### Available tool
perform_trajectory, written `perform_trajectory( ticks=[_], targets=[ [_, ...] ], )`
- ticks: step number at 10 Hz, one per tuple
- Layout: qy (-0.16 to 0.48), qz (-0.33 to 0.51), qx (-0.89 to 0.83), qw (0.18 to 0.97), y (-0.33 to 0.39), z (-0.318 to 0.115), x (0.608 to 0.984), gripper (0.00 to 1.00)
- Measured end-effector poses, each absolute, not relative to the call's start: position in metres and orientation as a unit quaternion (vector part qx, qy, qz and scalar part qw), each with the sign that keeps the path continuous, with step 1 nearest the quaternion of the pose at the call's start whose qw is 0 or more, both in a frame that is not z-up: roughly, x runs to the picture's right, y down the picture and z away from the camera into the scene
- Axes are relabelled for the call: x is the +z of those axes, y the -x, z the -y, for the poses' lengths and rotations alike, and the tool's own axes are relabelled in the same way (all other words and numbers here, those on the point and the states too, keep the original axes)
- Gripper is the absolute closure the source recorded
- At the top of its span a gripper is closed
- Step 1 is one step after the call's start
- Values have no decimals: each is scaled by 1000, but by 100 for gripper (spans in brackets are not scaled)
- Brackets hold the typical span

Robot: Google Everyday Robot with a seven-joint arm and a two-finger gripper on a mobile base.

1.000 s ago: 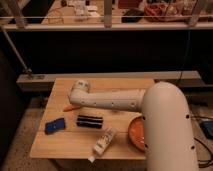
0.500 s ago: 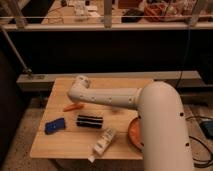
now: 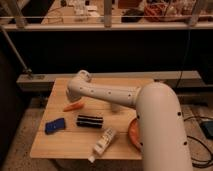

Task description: Push the eraser across the table

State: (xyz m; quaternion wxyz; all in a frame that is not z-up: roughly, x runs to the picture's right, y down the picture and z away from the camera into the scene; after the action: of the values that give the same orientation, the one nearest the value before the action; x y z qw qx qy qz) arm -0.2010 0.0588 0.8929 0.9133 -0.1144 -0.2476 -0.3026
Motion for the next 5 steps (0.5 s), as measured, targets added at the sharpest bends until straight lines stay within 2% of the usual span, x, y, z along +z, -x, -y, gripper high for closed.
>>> perform_trajectory(
  ticks=[5],
  targets=[
    [171, 268, -314, 895, 211, -91, 864, 97]
  ],
)
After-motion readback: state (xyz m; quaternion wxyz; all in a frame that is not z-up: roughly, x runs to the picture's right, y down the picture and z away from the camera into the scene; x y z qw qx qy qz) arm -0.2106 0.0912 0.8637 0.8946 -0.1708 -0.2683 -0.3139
